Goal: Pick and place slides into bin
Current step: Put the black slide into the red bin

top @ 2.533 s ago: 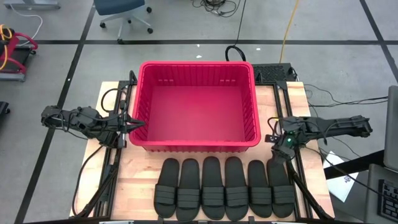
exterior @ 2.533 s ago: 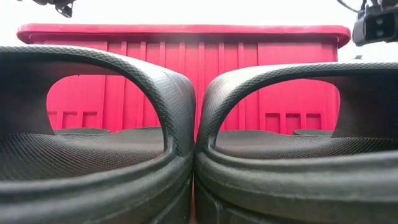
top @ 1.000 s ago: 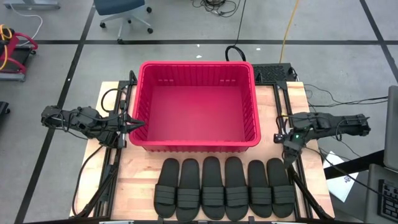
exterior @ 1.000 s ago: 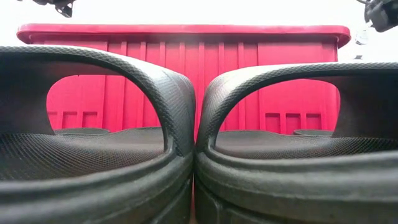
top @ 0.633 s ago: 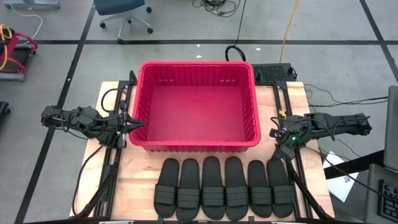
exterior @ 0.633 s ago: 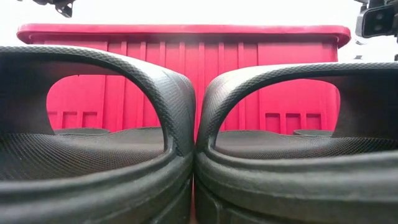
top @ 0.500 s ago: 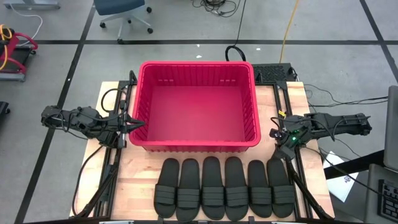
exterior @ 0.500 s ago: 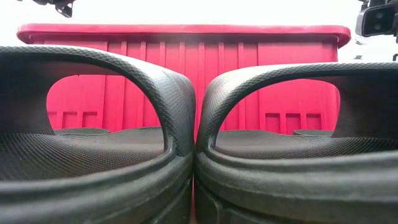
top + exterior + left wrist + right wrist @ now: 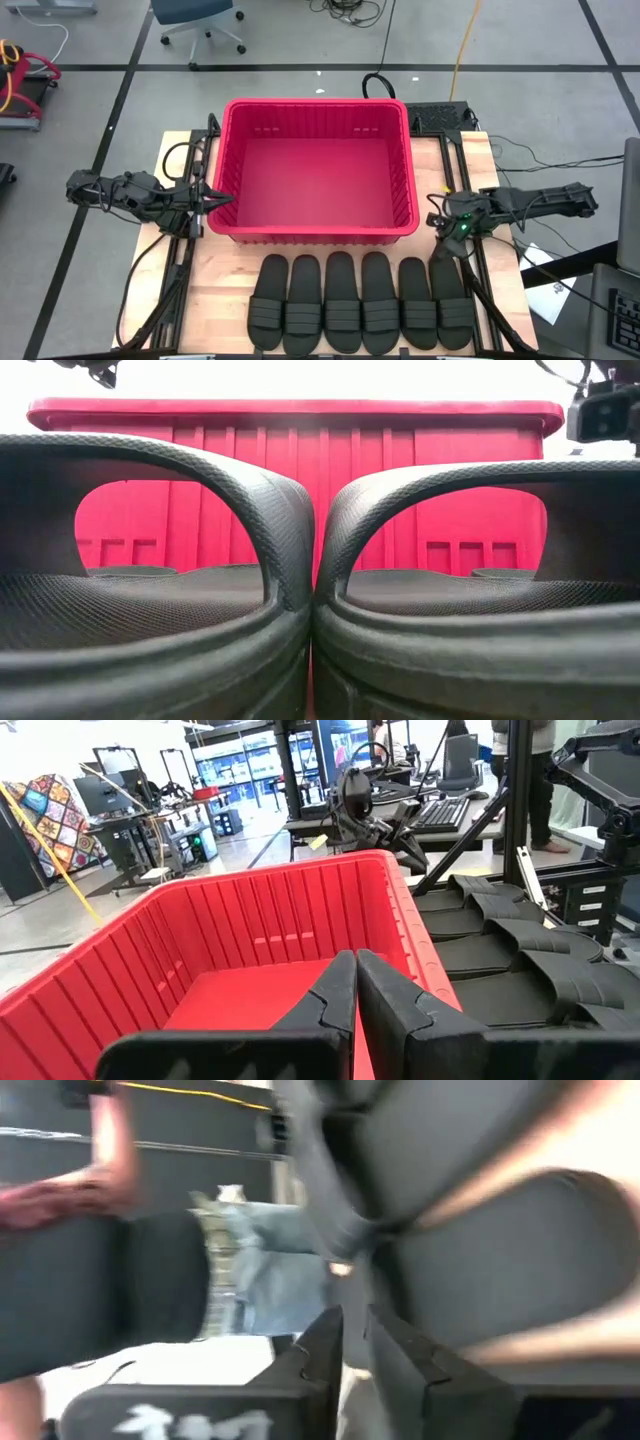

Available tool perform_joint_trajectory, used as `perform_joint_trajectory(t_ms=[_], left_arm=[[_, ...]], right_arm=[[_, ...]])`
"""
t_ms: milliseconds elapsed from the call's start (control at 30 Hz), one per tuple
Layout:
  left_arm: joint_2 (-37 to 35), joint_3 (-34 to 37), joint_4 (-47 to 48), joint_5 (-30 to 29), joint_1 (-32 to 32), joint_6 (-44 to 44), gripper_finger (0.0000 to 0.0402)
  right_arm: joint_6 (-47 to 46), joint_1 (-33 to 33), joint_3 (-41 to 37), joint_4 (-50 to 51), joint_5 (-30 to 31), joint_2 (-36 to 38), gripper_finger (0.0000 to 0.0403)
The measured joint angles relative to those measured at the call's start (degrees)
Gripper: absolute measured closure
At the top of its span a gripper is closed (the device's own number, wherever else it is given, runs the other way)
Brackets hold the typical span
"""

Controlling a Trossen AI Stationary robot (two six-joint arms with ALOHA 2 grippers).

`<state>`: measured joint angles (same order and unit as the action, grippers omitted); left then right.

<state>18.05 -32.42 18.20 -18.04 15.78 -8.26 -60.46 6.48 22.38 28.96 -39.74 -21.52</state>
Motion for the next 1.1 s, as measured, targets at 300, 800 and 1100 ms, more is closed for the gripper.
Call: perform_joint_trajectory(t_ms=[300,800,1100], left_arm=[[0.0,0.0,0.0,0.0,0.0,0.0,0.0382],[0.0,0.0,0.0,0.0,0.0,1.1,0.0382],[0.0,0.0,0.0,0.0,0.0,1.1,0.0382]], right_arm=[[-0.1,2.8,-7.1,-8.2,-2.0,-0.7,0.0292],[2.0,11.5,-12.8,-22.0,0.0,-10.7,0.0289],[2.7,15.4,-12.8,-29.6,5.6,-17.4,0.0289]])
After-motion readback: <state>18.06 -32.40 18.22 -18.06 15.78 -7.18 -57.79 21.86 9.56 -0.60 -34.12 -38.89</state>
